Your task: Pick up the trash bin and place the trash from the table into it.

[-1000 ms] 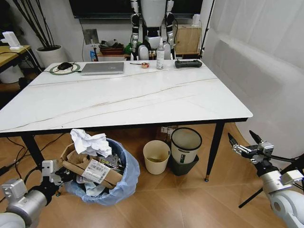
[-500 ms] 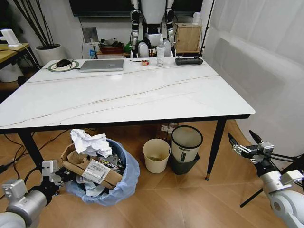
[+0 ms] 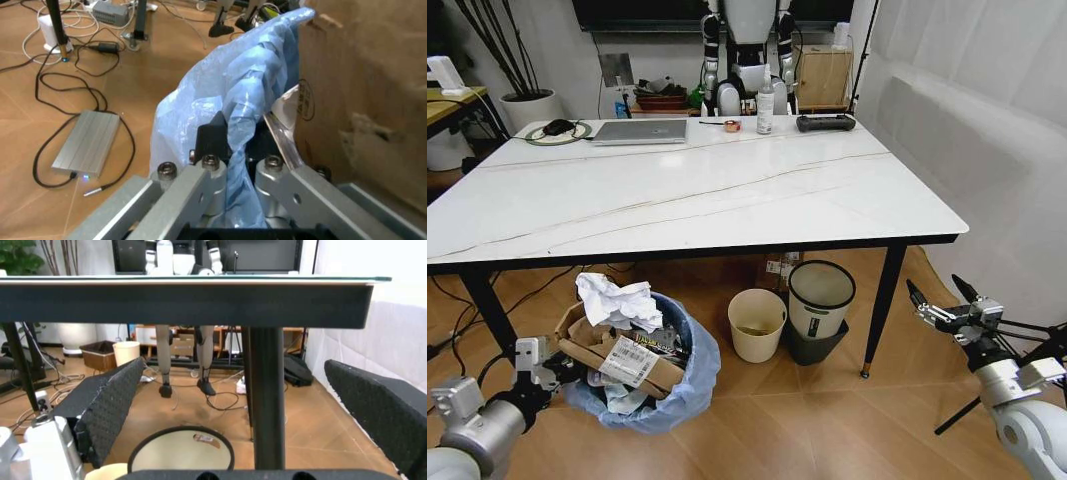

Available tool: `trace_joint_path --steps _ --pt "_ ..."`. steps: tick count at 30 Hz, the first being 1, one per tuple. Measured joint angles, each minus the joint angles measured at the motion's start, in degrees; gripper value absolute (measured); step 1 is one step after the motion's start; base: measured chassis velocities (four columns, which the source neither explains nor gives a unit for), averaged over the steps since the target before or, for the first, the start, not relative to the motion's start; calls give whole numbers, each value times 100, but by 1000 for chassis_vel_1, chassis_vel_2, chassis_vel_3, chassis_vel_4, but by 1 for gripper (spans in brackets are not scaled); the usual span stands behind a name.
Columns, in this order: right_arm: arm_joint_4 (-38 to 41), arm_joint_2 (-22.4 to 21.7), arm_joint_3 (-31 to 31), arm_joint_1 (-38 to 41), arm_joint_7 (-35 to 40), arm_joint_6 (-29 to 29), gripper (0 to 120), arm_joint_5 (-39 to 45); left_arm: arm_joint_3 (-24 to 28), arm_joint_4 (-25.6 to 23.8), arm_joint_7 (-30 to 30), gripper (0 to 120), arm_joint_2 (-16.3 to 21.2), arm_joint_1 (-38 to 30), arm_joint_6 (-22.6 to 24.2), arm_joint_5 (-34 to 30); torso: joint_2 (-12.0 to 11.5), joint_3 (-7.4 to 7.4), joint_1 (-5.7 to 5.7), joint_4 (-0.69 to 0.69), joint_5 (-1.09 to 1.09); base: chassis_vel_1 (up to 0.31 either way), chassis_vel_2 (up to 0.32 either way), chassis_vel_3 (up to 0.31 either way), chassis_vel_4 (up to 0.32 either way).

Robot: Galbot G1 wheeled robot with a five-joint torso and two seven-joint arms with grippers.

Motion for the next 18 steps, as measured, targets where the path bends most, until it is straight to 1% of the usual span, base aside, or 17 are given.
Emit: trace_joint_path --steps 6,10,18 --pt "0 0 0 0 0 0 100 0 2 -23 3 0 -13 10 0 10 -121 -74 -47 0 0 0 0 0 0" --pt "0 0 0 0 0 0 100 0 4 -26 2 0 -13 18 -4 21 -257 -159 -97 0 0 0 0 0 0" --pt "0 0 0 0 0 0 100 0 3 -26 2 0 -18 30 -9 38 -417 -253 -164 0 0 0 0 0 0"
